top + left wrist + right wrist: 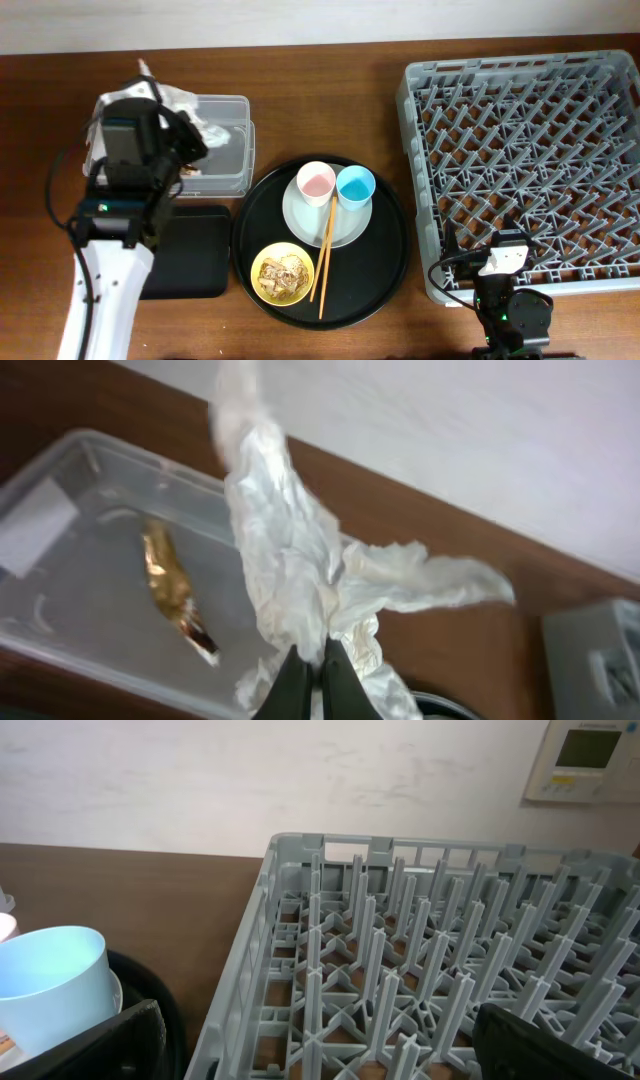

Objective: Sort waste into correct bins and load items into the dishwasher rack
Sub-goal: 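Drop the white tissue into the clear plastic bin, then grasp the rim of the yellow bowl with the left gripper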

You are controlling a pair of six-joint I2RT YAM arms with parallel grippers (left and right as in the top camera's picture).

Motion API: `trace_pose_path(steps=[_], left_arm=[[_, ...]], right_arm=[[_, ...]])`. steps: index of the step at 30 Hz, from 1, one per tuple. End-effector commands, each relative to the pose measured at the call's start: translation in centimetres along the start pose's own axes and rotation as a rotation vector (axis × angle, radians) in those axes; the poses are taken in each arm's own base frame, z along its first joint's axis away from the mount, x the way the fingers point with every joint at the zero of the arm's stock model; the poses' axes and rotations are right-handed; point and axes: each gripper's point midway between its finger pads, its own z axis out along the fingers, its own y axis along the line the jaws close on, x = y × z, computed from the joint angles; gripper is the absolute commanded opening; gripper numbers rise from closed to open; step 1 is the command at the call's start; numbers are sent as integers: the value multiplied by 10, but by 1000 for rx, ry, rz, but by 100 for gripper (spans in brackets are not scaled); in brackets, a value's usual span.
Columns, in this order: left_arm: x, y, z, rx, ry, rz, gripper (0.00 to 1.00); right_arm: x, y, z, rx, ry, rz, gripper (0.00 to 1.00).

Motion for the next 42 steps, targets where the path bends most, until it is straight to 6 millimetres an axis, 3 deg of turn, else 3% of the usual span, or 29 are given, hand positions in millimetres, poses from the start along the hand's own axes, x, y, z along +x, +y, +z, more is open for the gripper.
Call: trace_pose_path(steps=[1,4,5,7,9,10,12,15,17,19,21,22,25,27,29,39,42], left_arm=[[15,20,50,-76,69,-1,0],[49,31,108,-117,166,19,0],[58,34,119,-126,188,21,2],[70,38,134,-140,217,24,36],[65,36,134,-129,197,40,68],[62,35,132,-125,189,40,75],[53,30,120,-106,171,60,76],[43,17,87,-68,160,64,73],[47,4,52,-2,203,65,56],[70,-12,11,98,318,61,38],[107,-20,-22,142,477,69,6],[126,-20,-33,135,555,85,0],[188,-32,-64,139,772,207,0],[221,-44,-74,168,835,304,0],[241,-42,-78,124,855,347,0],[284,-75,-105,181,873,478,7],[297,-72,-111,156,893,476,8]], right_arm=[[3,-2,0,9,5,2,99],[3,-2,0,9,5,2,98],[3,-2,0,9,5,2,99],[3,-2,0,9,5,2,99],[3,-2,0,9,5,2,99],[3,-2,0,9,5,2,99],[3,-2,0,9,5,2,99],[3,-2,0,9,5,2,99],[3,-2,0,9,5,2,99],[3,-2,0,9,5,2,99],[3,-2,0,9,5,2,99],[3,-2,0,9,5,2,99],[3,-2,0,9,5,2,99],[3,-2,0,9,5,2,99],[3,-2,0,9,5,2,98],[3,-2,0,9,5,2,99],[3,-2,0,9,5,2,99]])
